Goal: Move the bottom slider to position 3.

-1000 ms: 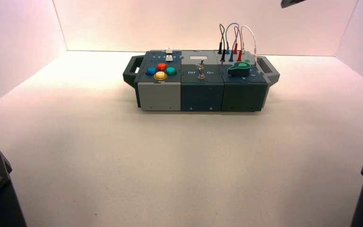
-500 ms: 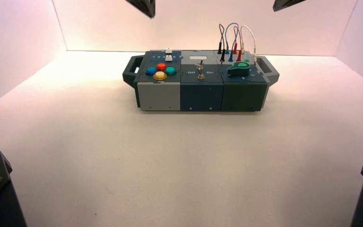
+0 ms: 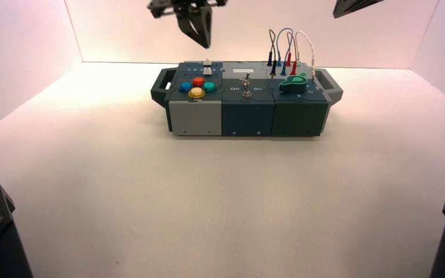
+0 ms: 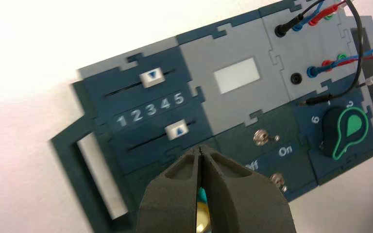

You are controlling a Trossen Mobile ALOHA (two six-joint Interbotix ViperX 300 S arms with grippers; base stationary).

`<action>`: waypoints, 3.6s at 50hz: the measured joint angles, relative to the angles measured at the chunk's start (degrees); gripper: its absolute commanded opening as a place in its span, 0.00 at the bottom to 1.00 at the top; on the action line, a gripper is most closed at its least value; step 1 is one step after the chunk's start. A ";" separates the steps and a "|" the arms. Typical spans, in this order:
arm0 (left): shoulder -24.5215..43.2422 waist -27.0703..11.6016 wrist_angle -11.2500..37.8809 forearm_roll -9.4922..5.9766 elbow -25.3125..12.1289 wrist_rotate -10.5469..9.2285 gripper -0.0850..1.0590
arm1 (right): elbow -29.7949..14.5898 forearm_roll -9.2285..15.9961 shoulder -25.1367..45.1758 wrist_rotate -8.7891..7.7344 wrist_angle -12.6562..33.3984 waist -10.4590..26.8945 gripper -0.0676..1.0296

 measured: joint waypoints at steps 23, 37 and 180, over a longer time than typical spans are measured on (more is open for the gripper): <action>6.33 -0.18 -0.09 -0.62 -2.90 0.00 0.05 | 0.00 -0.09 0.09 -0.09 0.00 0.00 0.04; 8.53 -0.26 -0.09 -0.62 -4.48 0.00 0.05 | 0.00 -0.26 0.09 -0.09 0.00 0.00 0.04; 10.11 1.23 2.02 0.09 -5.89 0.44 0.05 | 0.00 -0.53 -0.18 -0.53 1.05 0.26 0.04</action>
